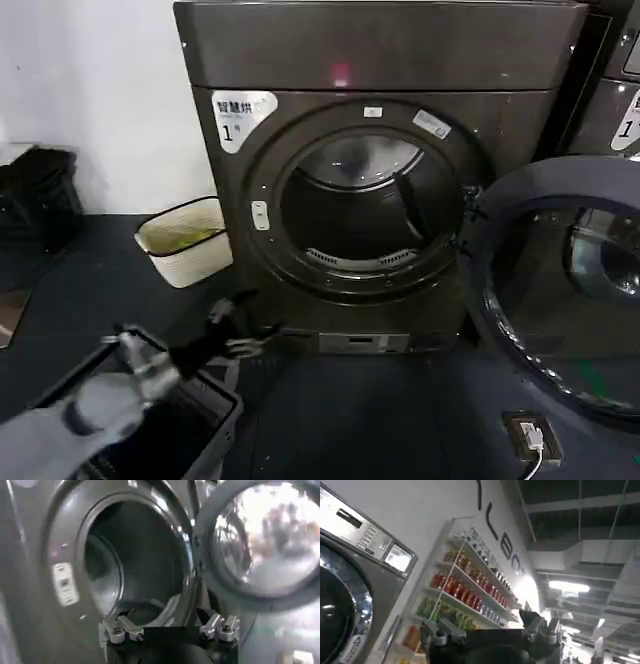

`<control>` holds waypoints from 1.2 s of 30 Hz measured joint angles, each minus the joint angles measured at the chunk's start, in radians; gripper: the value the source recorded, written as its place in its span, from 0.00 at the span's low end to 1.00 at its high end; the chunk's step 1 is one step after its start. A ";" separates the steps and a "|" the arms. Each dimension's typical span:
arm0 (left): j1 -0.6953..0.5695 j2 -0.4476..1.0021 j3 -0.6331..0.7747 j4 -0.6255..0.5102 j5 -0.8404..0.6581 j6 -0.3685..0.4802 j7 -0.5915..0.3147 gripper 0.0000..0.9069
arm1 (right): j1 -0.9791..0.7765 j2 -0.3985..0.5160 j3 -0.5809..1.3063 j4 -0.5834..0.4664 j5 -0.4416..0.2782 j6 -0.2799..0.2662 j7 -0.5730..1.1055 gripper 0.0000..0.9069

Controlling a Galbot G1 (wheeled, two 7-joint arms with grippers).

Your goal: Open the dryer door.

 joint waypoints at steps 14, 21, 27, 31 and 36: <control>0.095 0.267 -0.019 0.053 0.073 0.066 0.019 1.00 | 0.044 -0.013 0.031 -0.019 -0.002 -0.002 0.075 1.00; 0.101 0.366 0.031 0.095 0.143 0.091 0.074 1.00 | 0.060 -0.020 0.059 -0.019 -0.006 -0.005 0.121 1.00; 0.104 0.413 0.057 0.133 0.217 0.106 0.084 1.00 | 0.057 -0.020 0.076 -0.017 -0.007 -0.016 0.129 1.00; 0.114 0.433 0.065 0.152 0.246 0.141 0.087 1.00 | 0.052 -0.017 0.077 -0.013 -0.007 -0.013 0.125 1.00; 0.112 0.450 0.063 0.173 0.277 0.178 0.108 1.00 | 0.050 -0.018 0.082 -0.013 -0.006 -0.010 0.123 1.00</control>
